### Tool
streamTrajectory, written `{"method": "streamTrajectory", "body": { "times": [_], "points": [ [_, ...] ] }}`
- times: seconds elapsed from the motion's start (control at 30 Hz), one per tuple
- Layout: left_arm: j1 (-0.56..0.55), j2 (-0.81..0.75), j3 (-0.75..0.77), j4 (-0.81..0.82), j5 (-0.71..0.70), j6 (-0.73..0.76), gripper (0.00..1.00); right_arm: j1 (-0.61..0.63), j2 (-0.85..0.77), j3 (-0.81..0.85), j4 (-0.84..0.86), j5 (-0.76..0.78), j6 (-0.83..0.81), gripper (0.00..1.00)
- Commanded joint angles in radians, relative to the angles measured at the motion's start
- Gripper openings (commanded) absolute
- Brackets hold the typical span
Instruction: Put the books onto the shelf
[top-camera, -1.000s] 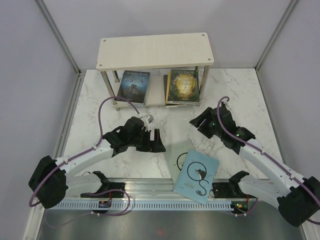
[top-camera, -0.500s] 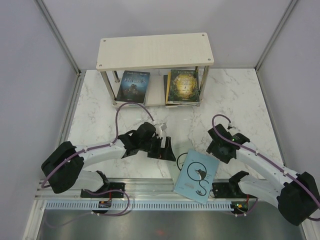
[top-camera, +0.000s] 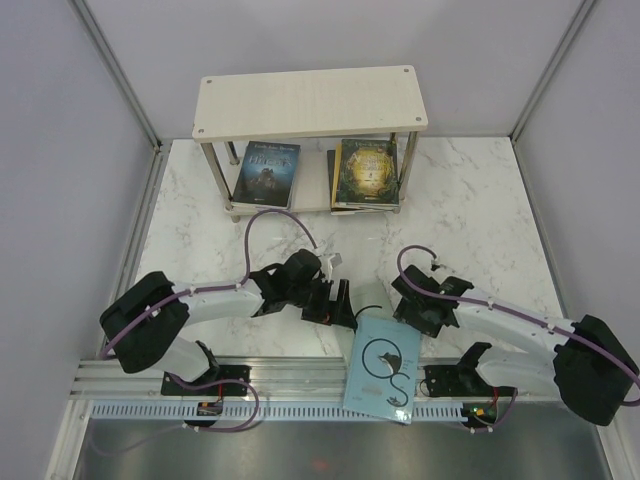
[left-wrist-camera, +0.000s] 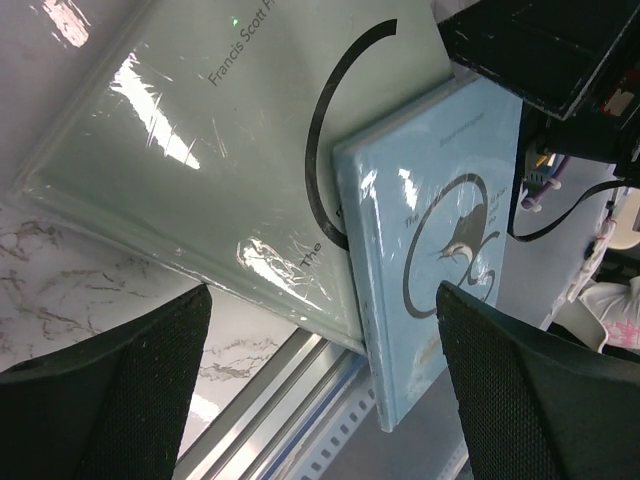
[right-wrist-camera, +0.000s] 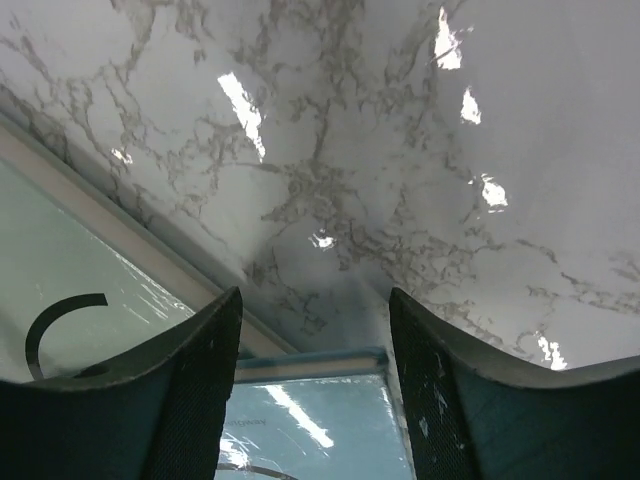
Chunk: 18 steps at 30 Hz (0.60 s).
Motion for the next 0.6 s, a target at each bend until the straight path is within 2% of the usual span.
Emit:
{"method": "streamTrajectory", "body": {
  "times": [0.0, 0.27, 0.43, 0.57],
  "points": [
    [-0.008, 0.006, 0.021, 0.068, 0.029, -0.025, 0.94, 0.066, 0.047, 0.001, 0.163, -0.073, 0.115, 0.66],
    [-0.009, -0.089, -0.068, 0.065, 0.075, -0.052, 0.94, 0.171, 0.058, 0.15, 0.192, 0.033, 0.147, 0.64],
    [-0.046, -0.17, -0.132, 0.065, 0.09, -0.109, 0.94, 0.181, 0.009, 0.104, 0.171, 0.058, 0.164, 0.64],
    [-0.145, -0.201, -0.164, 0.065, 0.037, -0.167, 0.94, 0.183, -0.072, 0.054, 0.165, 0.045, 0.178, 0.64]
  ]
}}
